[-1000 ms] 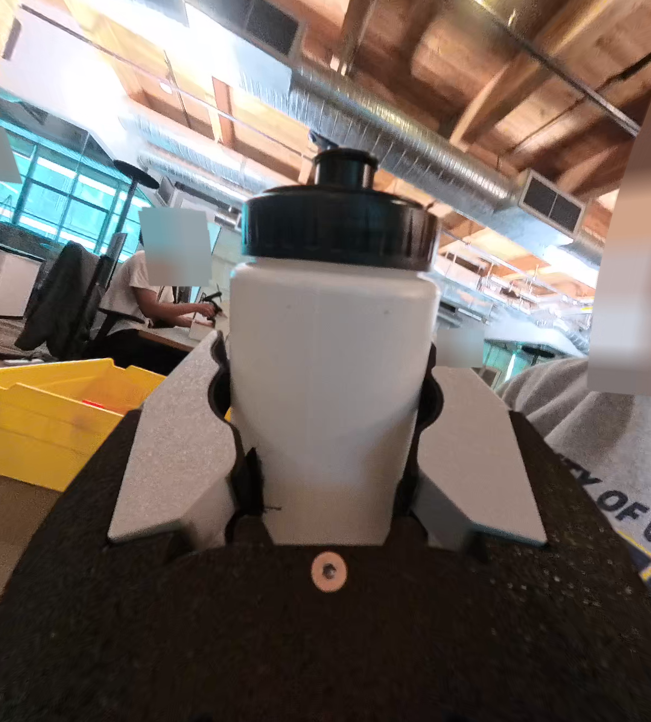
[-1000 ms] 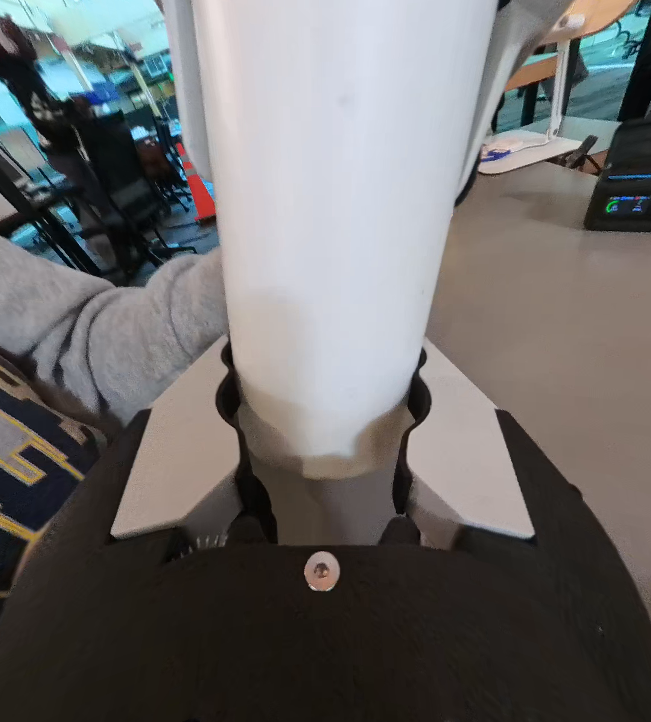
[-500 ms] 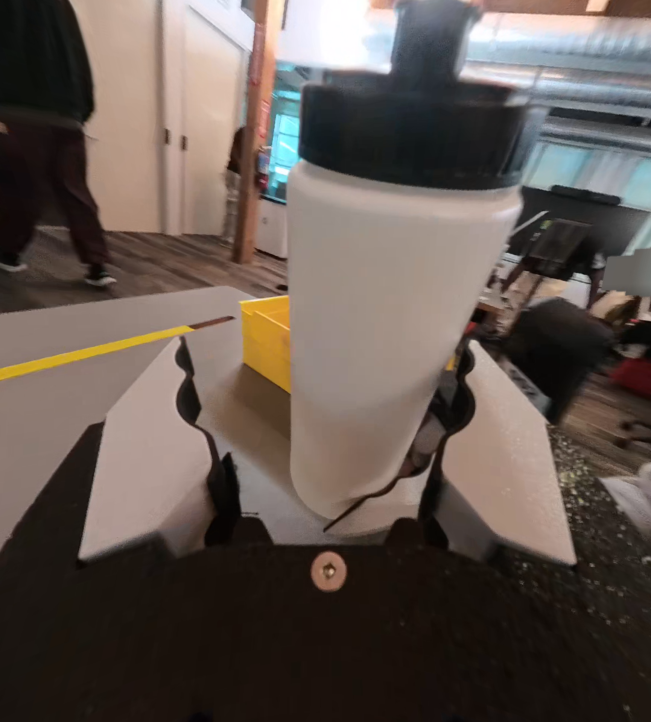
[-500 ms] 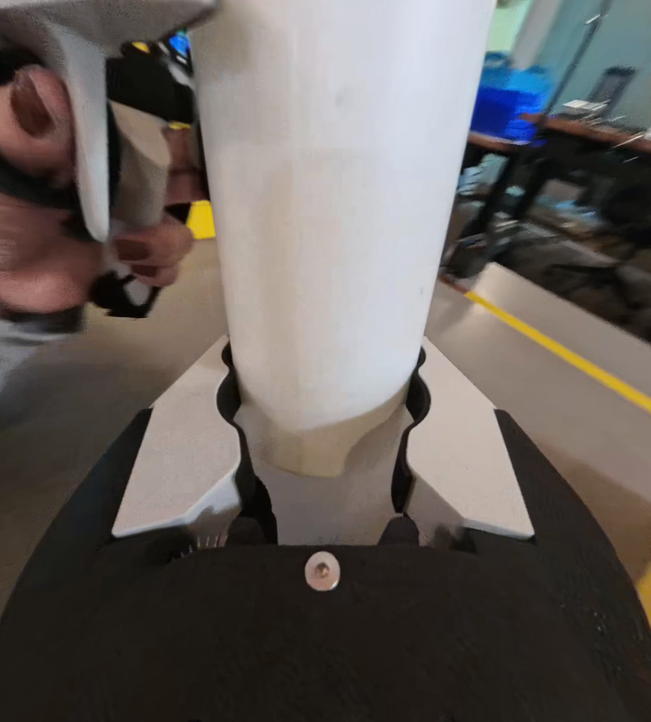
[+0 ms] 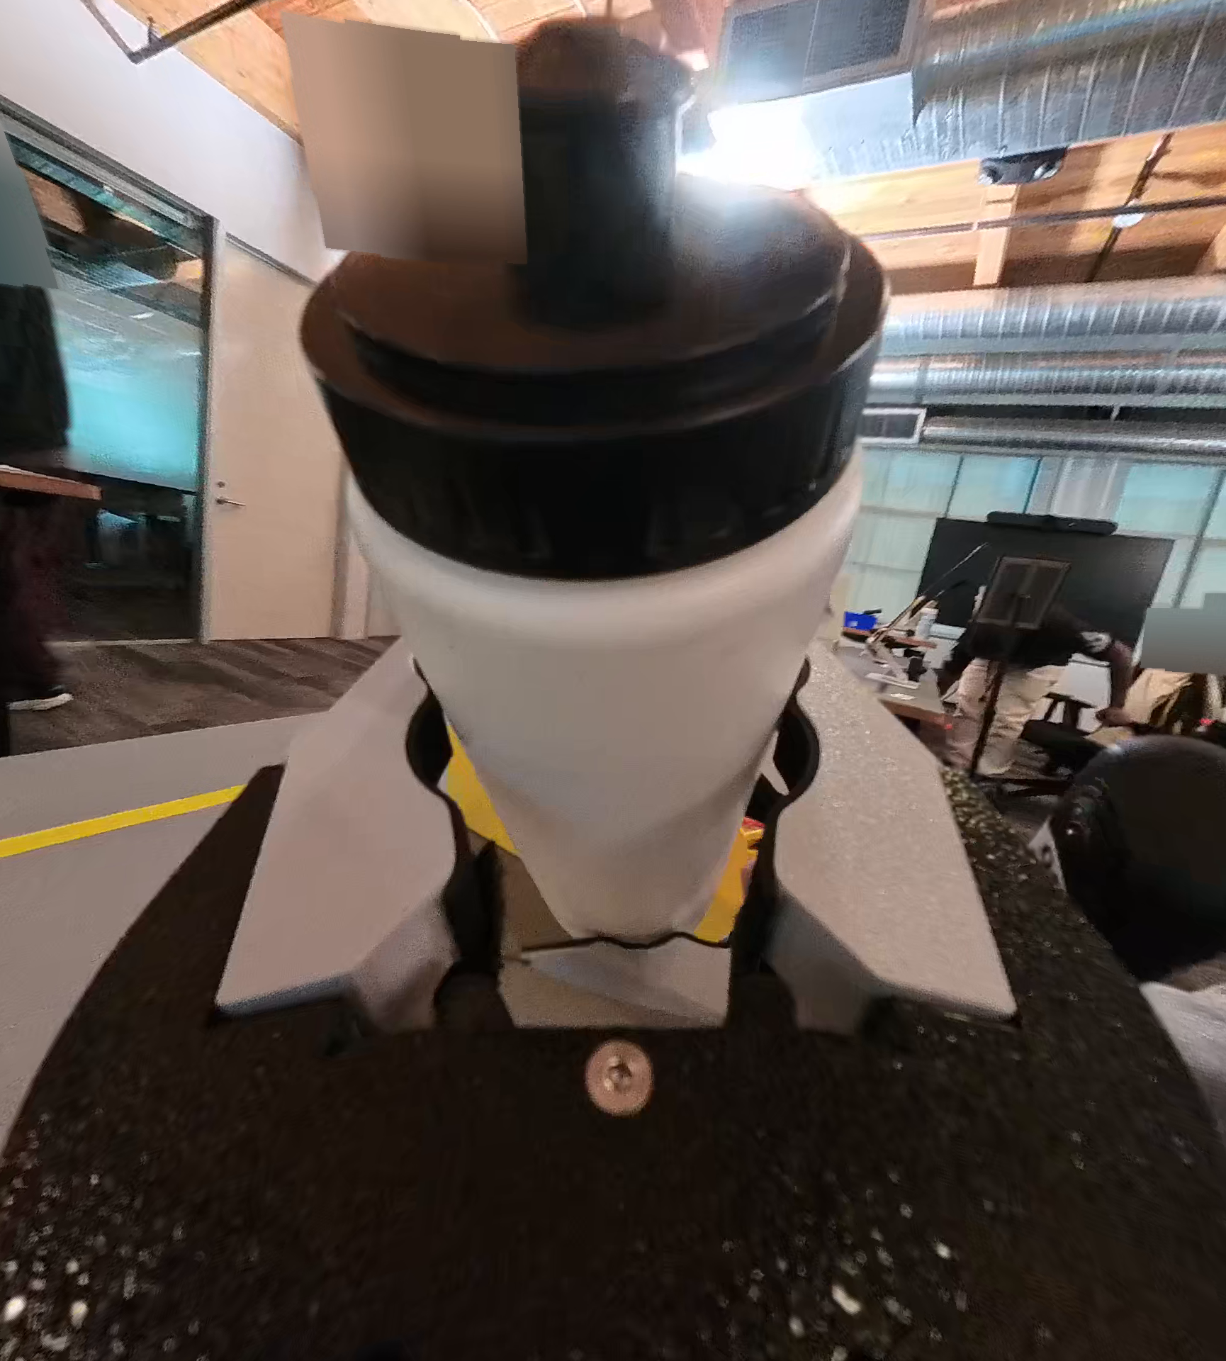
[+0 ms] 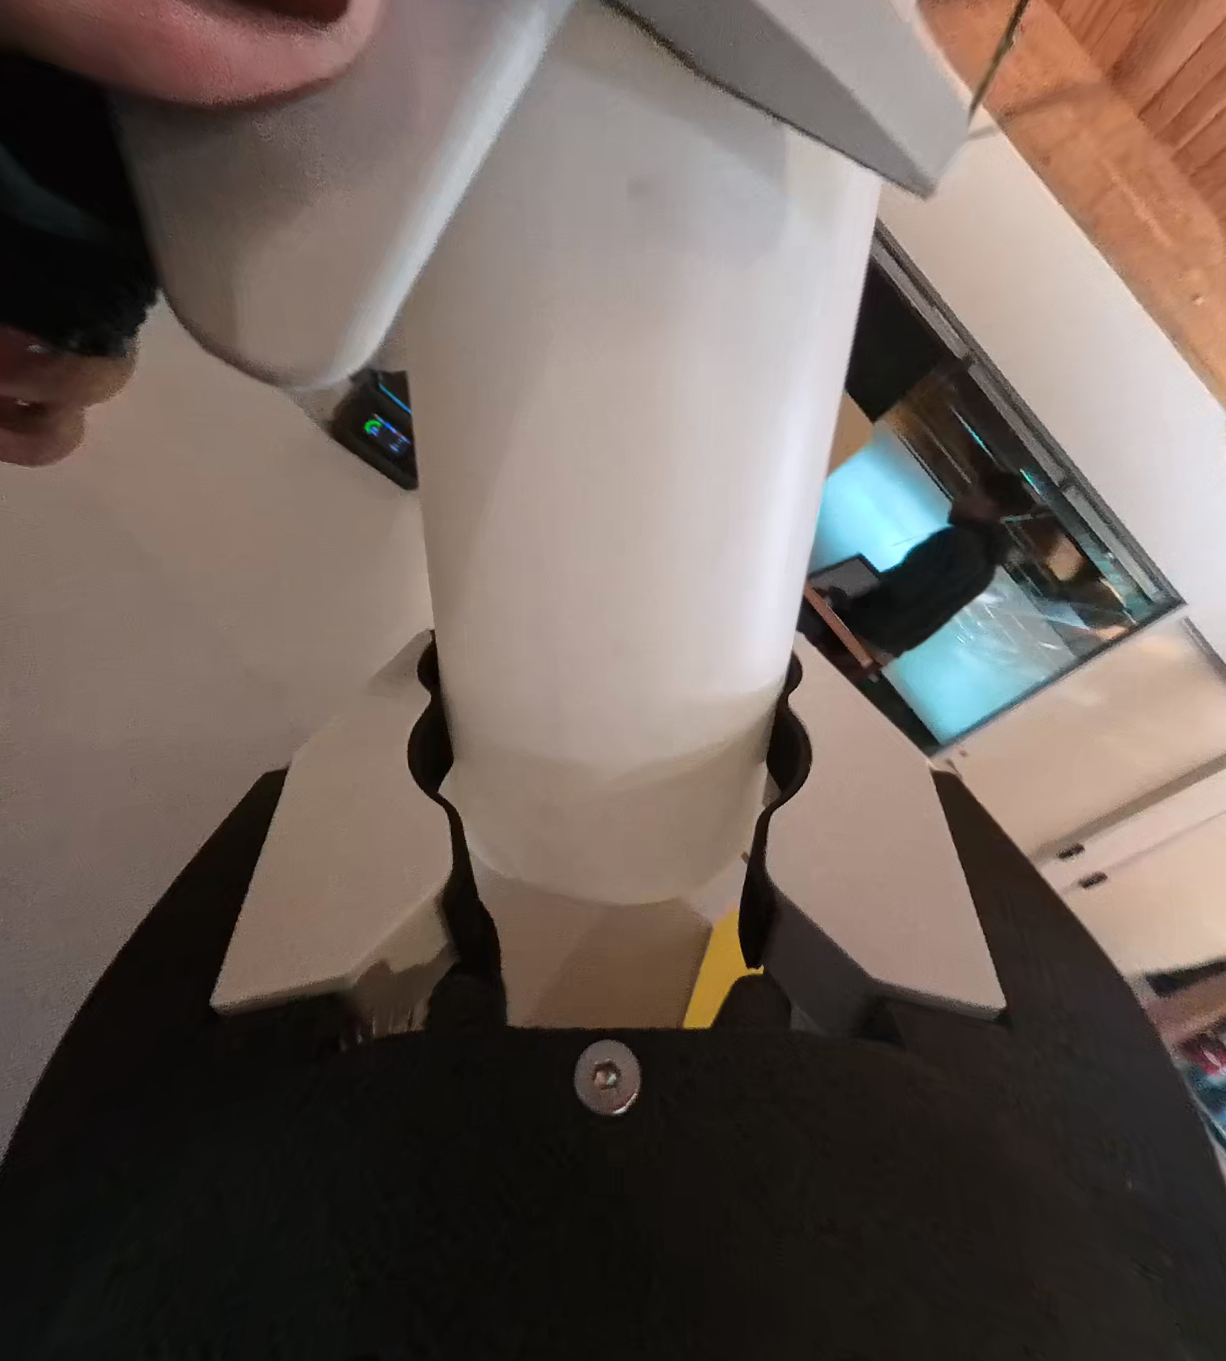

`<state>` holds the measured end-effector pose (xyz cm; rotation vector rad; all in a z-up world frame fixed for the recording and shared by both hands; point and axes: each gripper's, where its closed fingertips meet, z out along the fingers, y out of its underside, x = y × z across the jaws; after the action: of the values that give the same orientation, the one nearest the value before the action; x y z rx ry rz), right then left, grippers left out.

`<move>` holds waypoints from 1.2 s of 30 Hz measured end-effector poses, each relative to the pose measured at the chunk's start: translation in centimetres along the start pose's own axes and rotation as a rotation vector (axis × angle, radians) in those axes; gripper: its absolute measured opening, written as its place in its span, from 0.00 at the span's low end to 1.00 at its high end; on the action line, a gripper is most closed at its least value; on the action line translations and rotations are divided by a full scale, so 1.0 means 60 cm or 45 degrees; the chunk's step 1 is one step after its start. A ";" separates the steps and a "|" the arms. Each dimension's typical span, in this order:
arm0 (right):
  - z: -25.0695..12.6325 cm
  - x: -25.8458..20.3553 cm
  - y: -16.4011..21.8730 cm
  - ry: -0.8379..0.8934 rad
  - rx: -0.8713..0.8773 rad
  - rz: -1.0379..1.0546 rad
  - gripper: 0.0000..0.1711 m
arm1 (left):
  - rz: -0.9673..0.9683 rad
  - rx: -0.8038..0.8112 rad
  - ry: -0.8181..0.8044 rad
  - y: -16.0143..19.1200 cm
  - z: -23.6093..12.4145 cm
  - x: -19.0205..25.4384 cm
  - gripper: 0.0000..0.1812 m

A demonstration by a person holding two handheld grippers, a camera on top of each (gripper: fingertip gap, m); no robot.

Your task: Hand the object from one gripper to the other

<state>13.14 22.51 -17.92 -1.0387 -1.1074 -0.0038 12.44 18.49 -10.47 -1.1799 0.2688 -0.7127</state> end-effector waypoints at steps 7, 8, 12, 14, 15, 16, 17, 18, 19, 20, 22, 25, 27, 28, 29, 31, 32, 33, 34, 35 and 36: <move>-0.038 -0.062 -0.046 -0.599 0.242 0.324 0.53 | -0.148 0.103 0.336 -0.030 -0.034 0.008 0.49; -0.051 -0.067 -0.058 -0.724 0.290 0.443 0.54 | -0.154 0.092 0.398 -0.030 -0.038 0.014 0.49; -0.094 -0.059 -0.098 -1.240 0.376 1.070 0.57 | -0.167 -0.024 0.571 -0.015 -0.048 0.032 0.49; -0.107 -0.072 -0.099 -1.447 0.297 1.195 0.61 | -0.149 -0.091 0.610 -0.003 -0.047 0.039 0.49; -0.107 -0.082 -0.095 -1.481 0.256 1.168 0.62 | -0.137 -0.126 0.634 0.003 -0.047 0.045 0.49; -0.107 -0.092 -0.091 -1.481 0.226 1.106 0.61 | -0.121 -0.156 0.649 0.010 -0.046 0.050 0.49; -0.104 -0.101 -0.087 -1.463 0.199 1.032 0.59 | -0.106 -0.185 0.664 0.015 -0.045 0.056 0.49; -0.103 -0.111 -0.082 -1.449 0.170 0.958 0.56 | -0.098 -0.207 0.678 0.020 -0.044 0.062 0.49; -0.102 -0.122 -0.077 -1.444 0.139 0.892 0.54 | -0.091 -0.225 0.687 0.023 -0.043 0.067 0.48; -0.099 -0.130 -0.073 -1.434 0.116 0.841 0.51 | -0.081 -0.240 0.693 0.026 -0.042 0.071 0.48; -0.096 -0.143 -0.068 -1.420 0.099 0.781 0.47 | -0.055 -0.278 0.689 0.032 -0.038 0.078 0.48; -0.090 -0.146 -0.067 -1.376 0.131 0.778 0.46 | -0.017 -0.356 0.644 0.038 -0.034 0.078 0.47; -0.080 -0.133 -0.064 -1.286 0.155 0.751 0.46 | 0.008 -0.386 0.584 0.037 -0.032 0.071 0.48; -0.076 -0.125 -0.062 -1.240 0.164 0.732 0.46 | 0.020 -0.395 0.541 0.034 -0.031 0.064 0.52; -0.071 -0.115 -0.060 -1.191 0.174 0.710 0.46 | 0.034 -0.401 0.502 0.031 -0.031 0.056 0.56; -0.062 -0.093 -0.057 -1.088 0.186 0.656 0.46 | 0.045 -0.406 0.462 0.024 -0.036 0.047 0.61; -0.057 -0.079 -0.055 -1.029 0.191 0.620 0.46 | 0.035 -0.404 0.450 0.020 -0.040 0.042 0.63; -0.052 -0.063 -0.053 -0.964 0.194 0.573 0.45 | 0.010 -0.401 0.447 0.015 -0.046 0.039 0.64; -0.047 -0.046 -0.052 -0.890 0.198 0.510 0.45 | -0.029 -0.391 0.443 0.009 -0.051 0.034 0.64; -0.043 -0.028 -0.051 -0.805 0.204 0.430 0.45 | -0.079 -0.374 0.438 0.003 -0.056 0.029 0.65; -0.039 -0.007 -0.052 -0.712 0.215 0.332 0.45 | -0.140 -0.354 0.443 -0.004 -0.062 0.025 0.64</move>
<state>13.13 18.97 -16.23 -1.0517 -1.4333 0.6110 11.47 14.71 -11.40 -1.3372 0.6134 -1.0019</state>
